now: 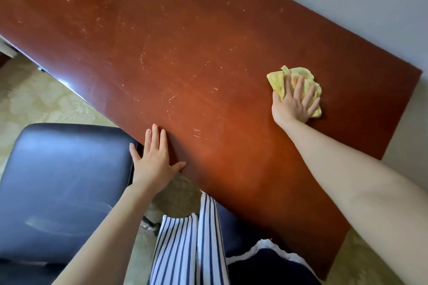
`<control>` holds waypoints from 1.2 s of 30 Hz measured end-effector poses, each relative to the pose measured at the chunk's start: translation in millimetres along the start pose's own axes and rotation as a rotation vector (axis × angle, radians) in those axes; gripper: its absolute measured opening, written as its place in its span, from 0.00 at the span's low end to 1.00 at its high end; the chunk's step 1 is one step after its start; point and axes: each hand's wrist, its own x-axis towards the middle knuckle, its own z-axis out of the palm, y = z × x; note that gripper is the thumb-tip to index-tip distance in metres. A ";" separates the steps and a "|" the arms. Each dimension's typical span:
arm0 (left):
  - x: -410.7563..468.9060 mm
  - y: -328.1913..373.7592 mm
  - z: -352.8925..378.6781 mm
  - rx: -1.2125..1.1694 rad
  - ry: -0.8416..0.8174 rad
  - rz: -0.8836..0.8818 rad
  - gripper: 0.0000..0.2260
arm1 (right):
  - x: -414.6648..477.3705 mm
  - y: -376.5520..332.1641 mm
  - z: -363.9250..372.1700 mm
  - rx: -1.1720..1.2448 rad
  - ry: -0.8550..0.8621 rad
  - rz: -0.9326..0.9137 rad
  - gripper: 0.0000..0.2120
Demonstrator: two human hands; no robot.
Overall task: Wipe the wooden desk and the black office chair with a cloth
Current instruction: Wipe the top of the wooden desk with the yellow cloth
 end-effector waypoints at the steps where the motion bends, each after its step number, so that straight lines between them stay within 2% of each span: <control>1: 1.7 -0.7 -0.3 0.013 -0.005 -0.010 0.45 | 0.7 -7.7 1.4 -0.010 0.004 -0.020 0.28; 6: 8.7 -7.0 -4.2 -0.018 0.021 0.023 0.37 | -16.5 -38.1 12.9 -0.058 0.043 -0.126 0.28; 9: 13.4 -16.0 -8.3 0.074 0.014 0.093 0.33 | -42.5 -56.8 25.3 -0.069 0.064 -0.202 0.28; 12: 15.7 -26.9 -13.7 0.213 0.004 0.186 0.32 | -75.3 -77.2 40.1 -0.088 0.079 -0.252 0.29; 20: 21.8 -50.3 -31.1 0.318 -0.107 0.380 0.34 | -162.2 -111.6 73.1 -0.149 0.075 -0.340 0.29; 23: 22.7 -57.5 -33.8 0.347 -0.114 0.434 0.34 | -192.2 -106.5 78.9 -0.179 0.072 -0.466 0.30; 28: 22.5 -66.9 -33.3 0.380 -0.067 0.486 0.35 | -232.6 -76.1 80.9 -0.095 0.082 -0.664 0.30; 32: 23.0 -67.3 -31.1 0.372 -0.057 0.480 0.34 | -229.2 -47.7 74.5 -0.051 0.110 -0.684 0.32; 36: 20.9 -62.3 -30.2 0.363 -0.056 0.446 0.34 | -197.3 -22.9 58.3 -0.045 0.126 -0.615 0.33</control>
